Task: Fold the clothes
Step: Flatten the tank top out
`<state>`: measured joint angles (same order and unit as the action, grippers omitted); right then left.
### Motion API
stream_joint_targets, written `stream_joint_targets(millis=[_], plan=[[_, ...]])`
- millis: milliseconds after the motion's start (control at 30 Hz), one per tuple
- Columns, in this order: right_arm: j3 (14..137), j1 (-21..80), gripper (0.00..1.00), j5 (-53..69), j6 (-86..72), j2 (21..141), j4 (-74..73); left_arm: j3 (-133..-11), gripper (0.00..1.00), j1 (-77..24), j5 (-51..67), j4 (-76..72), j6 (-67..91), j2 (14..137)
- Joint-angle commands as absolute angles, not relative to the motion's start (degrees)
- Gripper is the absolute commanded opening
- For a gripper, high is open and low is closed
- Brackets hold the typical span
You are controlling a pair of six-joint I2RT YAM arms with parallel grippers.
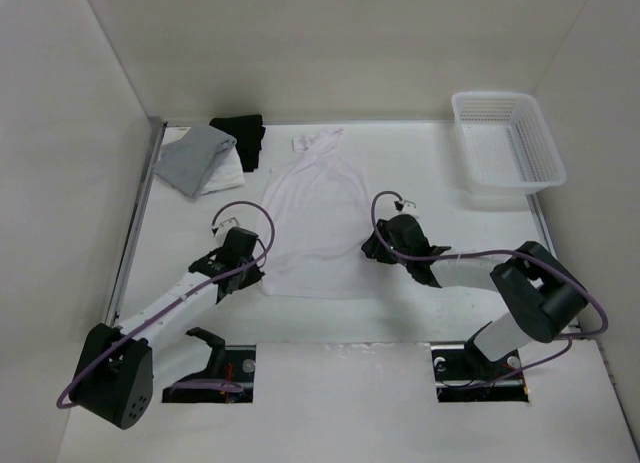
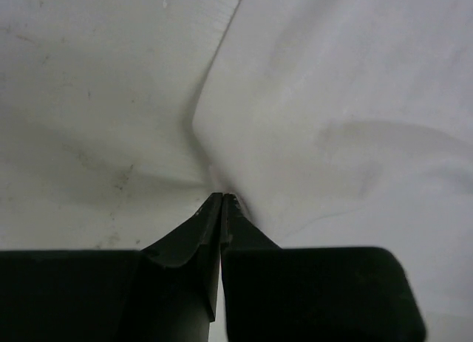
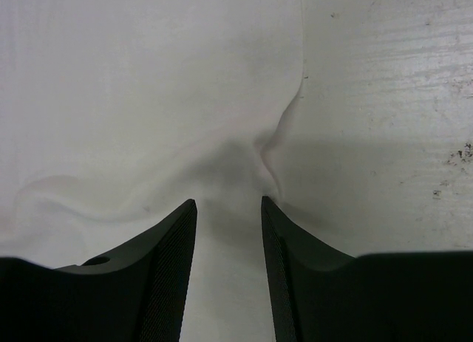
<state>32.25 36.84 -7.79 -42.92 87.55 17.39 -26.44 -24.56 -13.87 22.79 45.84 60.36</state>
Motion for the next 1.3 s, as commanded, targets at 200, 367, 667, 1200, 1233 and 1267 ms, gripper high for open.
stream_joint_targets(millis=[200,367,667,1200,1233,1267], plan=[[32.17,37.31,0.47,-8.79,-42.45,87.28,19.6,-44.9,0.2,-24.65,-14.76,54.39,50.53,51.42],[31.47,36.87,0.47,-8.26,-42.1,86.31,19.6,-42.73,0.4,-24.56,-18.45,50.65,50.71,53.61],[30.5,36.69,0.12,-9.93,-42.36,83.59,19.07,-31.39,0.22,-24.04,-19.6,40.17,53.52,53.71],[29.88,37.4,0.3,-10.9,-42.01,81.3,19.69,-23.55,0.29,-24.21,-18.72,32.08,56.6,53.52],[29.71,37.4,0.31,-10.99,-42.01,80.86,19.69,-23.55,0.28,-24.21,-18.55,31.99,56.6,53.87],[29.45,37.4,0.33,-11.16,-42.01,80.34,19.69,-23.55,0.28,-24.21,-18.54,31.99,56.6,54.4]])
